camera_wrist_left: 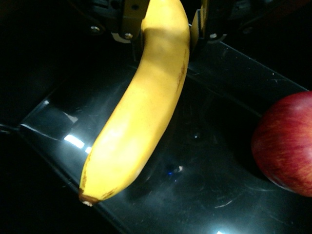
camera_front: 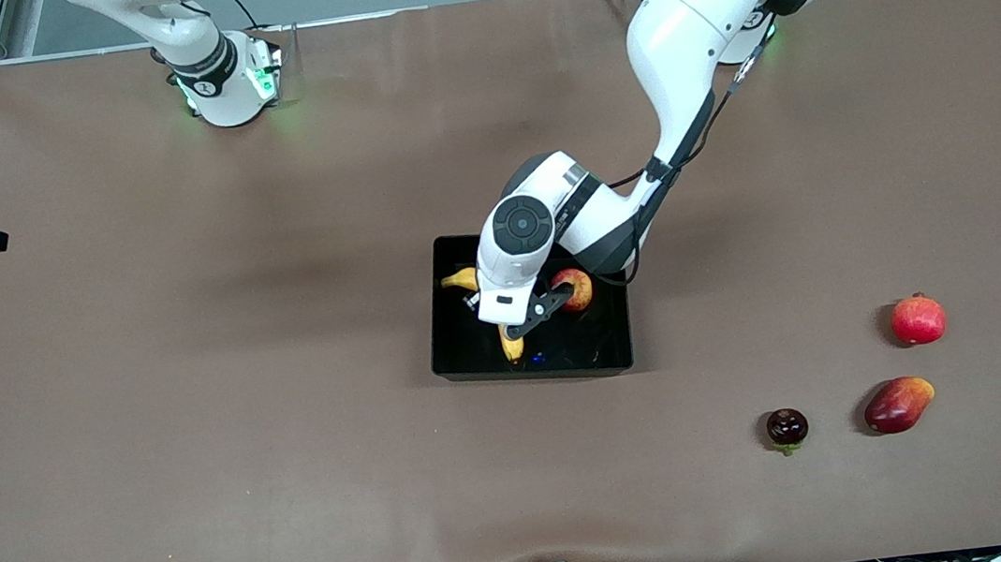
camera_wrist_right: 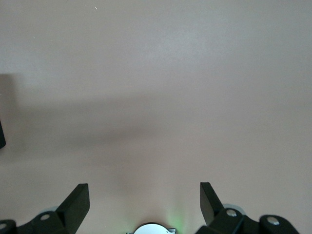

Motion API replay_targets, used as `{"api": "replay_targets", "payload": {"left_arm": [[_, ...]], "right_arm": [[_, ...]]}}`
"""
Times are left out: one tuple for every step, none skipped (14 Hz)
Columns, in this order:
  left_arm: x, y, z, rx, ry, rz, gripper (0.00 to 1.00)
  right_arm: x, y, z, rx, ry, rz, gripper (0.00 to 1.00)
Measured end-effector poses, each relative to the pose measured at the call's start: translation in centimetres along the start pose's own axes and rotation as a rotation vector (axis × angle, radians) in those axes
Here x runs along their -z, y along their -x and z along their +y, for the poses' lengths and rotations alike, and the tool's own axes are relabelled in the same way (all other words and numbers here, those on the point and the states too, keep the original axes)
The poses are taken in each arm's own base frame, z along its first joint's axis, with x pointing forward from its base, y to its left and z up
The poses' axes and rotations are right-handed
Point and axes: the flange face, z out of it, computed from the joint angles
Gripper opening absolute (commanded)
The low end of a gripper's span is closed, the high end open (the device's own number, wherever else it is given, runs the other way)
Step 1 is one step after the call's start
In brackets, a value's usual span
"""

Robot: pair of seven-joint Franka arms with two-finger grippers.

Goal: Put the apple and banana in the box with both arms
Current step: 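Lower the banana into the box, open the left gripper and lift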

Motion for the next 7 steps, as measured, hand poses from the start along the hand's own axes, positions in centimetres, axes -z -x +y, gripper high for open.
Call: {"api": "replay_targets", "payload": {"left_arm": [[-0.4, 0.0, -0.1, 0.001, -0.005, -0.003, 0.0], [-0.8, 0.0, -0.1, 0.001, -0.01, -0.005, 0.05], [-1.2, -0.1, -0.2, 0.002, -0.014, -0.007, 0.18], [-1.5, -0.1, -0.3, 0.003, -0.018, -0.008, 0.37], [-1.8, -0.2, -0.4, 0.005, -0.022, -0.009, 0.81], [-2.0, -0.3, -0.4, 0.006, -0.024, -0.01, 1.0], [-2.1, -0.4, -0.5, 0.006, -0.027, -0.007, 1.0]], "right_arm": [[0.1, 0.0, 0.0, 0.0, 0.0, 0.001, 1.0], [0.1, 0.0, 0.0, 0.0, 0.0, 0.002, 1.0], [0.1, 0.0, 0.0, 0.0, 0.0, 0.003, 1.0], [0.2, 0.0, 0.0, 0.0, 0.0, 0.004, 1.0], [0.2, 0.0, 0.0, -0.001, 0.0, 0.005, 1.0], [0.3, 0.0, 0.0, -0.001, 0.0, 0.006, 1.0], [0.3, 0.0, 0.1, -0.001, 0.0, 0.006, 1.0]]}}
